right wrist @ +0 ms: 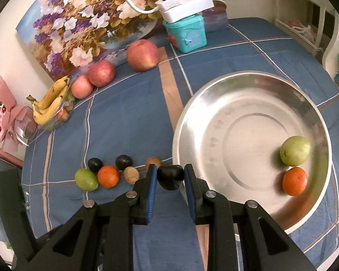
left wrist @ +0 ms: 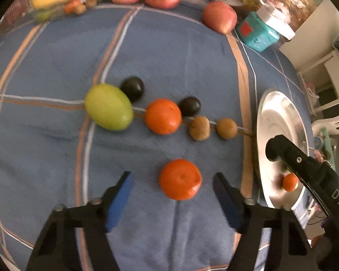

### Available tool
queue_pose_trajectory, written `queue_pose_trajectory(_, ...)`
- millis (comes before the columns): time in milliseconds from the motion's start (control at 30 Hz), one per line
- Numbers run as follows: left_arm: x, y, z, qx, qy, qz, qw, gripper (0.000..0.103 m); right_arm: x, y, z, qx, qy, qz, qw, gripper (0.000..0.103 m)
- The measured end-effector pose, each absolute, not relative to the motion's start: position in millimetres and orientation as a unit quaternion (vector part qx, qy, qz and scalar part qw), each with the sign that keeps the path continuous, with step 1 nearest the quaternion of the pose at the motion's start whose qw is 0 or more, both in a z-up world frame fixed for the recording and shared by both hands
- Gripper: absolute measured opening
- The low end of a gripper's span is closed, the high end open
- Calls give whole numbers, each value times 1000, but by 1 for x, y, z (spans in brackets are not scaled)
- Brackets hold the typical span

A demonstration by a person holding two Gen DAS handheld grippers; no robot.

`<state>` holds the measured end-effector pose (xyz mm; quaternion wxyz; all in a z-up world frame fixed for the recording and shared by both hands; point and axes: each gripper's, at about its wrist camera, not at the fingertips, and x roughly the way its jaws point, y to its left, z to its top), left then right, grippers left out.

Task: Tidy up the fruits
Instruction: 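Carry the plum and orange to the steel plate and release both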

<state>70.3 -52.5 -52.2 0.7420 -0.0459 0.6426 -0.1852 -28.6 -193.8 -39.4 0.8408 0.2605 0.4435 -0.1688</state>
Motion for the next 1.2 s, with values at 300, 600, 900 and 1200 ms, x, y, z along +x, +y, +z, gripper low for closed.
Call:
queue_pose_trajectory(300,65,-64,-54,-44,635,-191,747,41,-33,-198,-40,259,446,-172,839,26)
queue_pose_trajectory(600,63,-84,-29,-57,591,-238,768,41,-51,-230,-46,300,440,-214,819,26)
queue_pose_trajectory(900,25,-169,-14,21,502,-351,790,41,-85,-274,-53,327,433,-284,791,26)
queue_pose_trajectory(1200,22,-186,-29,37,508,-361,781,43,-97,-285,-56,331,432,-292,787,26)
